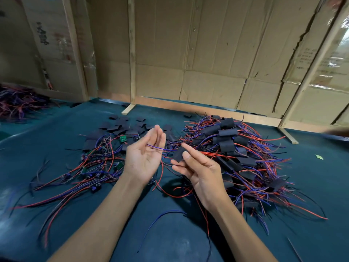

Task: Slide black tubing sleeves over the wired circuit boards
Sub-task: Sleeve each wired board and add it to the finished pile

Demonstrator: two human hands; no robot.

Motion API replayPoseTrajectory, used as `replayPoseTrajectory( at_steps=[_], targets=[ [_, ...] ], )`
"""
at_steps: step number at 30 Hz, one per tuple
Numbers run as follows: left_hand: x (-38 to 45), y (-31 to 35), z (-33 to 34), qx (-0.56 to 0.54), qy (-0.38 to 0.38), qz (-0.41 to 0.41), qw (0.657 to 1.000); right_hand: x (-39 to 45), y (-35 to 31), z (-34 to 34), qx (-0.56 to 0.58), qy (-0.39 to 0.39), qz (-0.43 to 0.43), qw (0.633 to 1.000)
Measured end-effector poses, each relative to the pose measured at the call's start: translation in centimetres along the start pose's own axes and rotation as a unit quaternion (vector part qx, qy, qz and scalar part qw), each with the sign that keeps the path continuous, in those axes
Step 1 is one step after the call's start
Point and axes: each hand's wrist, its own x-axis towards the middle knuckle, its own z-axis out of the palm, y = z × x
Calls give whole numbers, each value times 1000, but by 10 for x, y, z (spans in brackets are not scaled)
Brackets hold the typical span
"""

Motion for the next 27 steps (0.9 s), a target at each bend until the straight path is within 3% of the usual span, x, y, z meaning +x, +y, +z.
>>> replayPoseTrajectory(
  at_steps=[2, 3, 6, 8, 9, 12, 15, 24, 27],
  targets=[
    [-5, -8, 1, 170, -3, -30, 985, -2, 2, 3, -4, -4, 3, 1000],
    [-7, -15, 1, 271, 5, -31, 962, -3, 2, 3, -4, -5, 3, 1000],
    [-12, -34, 2, 482, 26, 46, 875, -4, 0, 4, 10, -2, 4, 1000],
    [-14, -38, 1, 544, 33, 91, 834, -4, -3, 4, 27, 1, 8, 1000],
    [-16, -37, 2, 534, 29, 86, 841, -4, -4, 3, 35, 5, 10, 999],
    [-19, -36, 7, 416, -5, 31, 909, -4, -5, 3, 40, 12, 15, 999],
    [-20, -35, 11, 323, -21, 7, 946, -3, -6, 2, 39, 16, 11, 999],
    [-22, -30, 13, 215, -60, -41, 974, 0, -15, -5, 77, 18, -1, 997],
    [-22, -29, 12, 229, -66, -40, 970, 1, -16, -7, 91, 24, -1, 996]
  ],
)
